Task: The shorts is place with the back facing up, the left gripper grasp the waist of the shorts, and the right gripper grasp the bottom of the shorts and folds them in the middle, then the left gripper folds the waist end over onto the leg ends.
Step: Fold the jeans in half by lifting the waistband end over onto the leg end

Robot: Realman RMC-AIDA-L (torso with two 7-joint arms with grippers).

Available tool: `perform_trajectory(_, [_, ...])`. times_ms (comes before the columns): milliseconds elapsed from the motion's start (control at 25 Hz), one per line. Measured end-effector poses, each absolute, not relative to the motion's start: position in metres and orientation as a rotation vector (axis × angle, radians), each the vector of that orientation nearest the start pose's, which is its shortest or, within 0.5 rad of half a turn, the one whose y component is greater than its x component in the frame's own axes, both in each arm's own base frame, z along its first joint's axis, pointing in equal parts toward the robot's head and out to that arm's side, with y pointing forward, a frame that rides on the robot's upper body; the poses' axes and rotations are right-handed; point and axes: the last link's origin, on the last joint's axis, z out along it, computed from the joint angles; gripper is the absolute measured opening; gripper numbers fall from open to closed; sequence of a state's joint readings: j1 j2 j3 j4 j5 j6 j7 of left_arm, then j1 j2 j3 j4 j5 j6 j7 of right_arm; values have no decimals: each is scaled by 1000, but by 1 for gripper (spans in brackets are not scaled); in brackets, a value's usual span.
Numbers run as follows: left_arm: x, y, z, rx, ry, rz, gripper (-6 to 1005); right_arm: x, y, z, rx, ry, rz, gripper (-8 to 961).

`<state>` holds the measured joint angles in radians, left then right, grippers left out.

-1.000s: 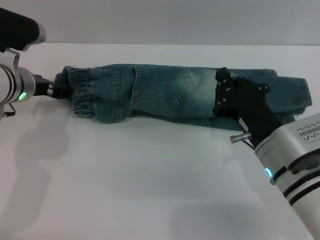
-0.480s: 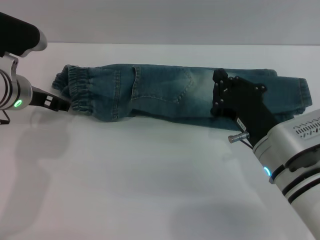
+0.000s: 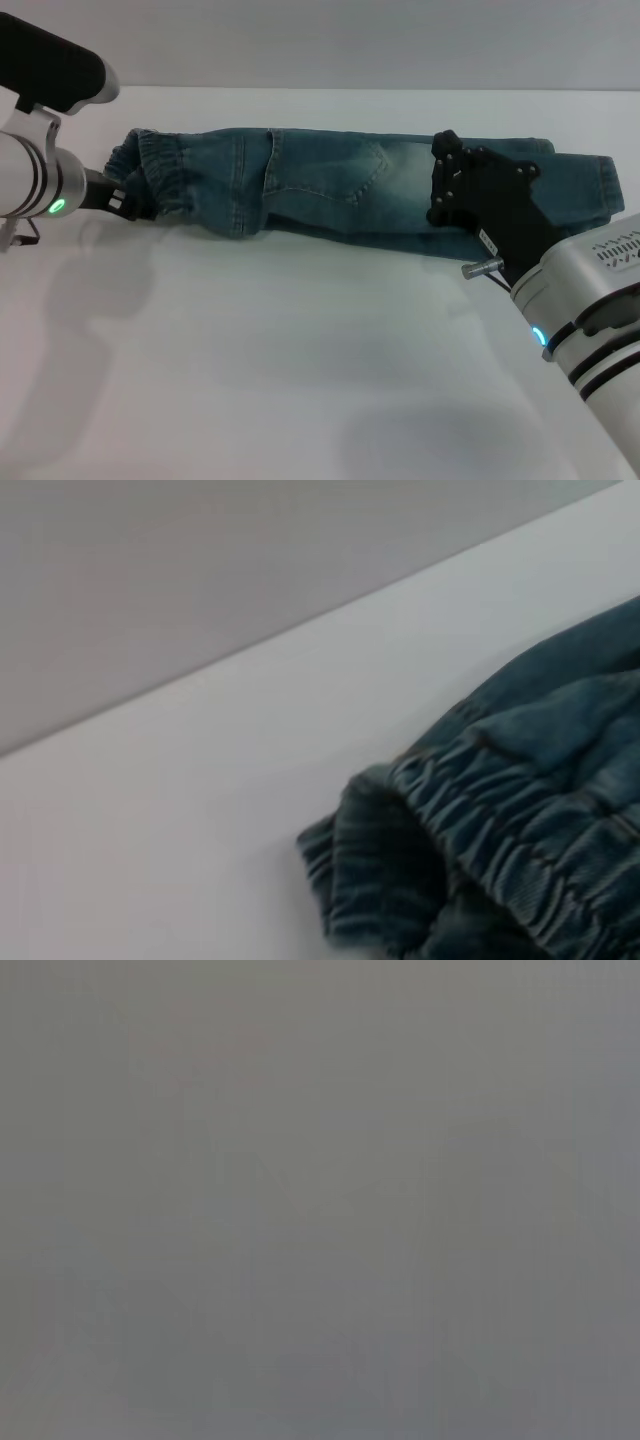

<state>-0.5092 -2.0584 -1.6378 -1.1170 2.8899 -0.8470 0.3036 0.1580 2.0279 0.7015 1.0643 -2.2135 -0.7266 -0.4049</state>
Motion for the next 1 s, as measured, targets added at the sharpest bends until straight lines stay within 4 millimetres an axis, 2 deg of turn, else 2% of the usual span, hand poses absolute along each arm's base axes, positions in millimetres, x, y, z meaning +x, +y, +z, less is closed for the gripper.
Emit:
perform_trajectory(720, [-211,431,8,-2028,-702,104,793,197,292,-83,-1847,568,800,-1])
perform_trajectory(1000, [-206,443,2,-2016,-659,36,794,197,289,-84,-1844,578,806,-1])
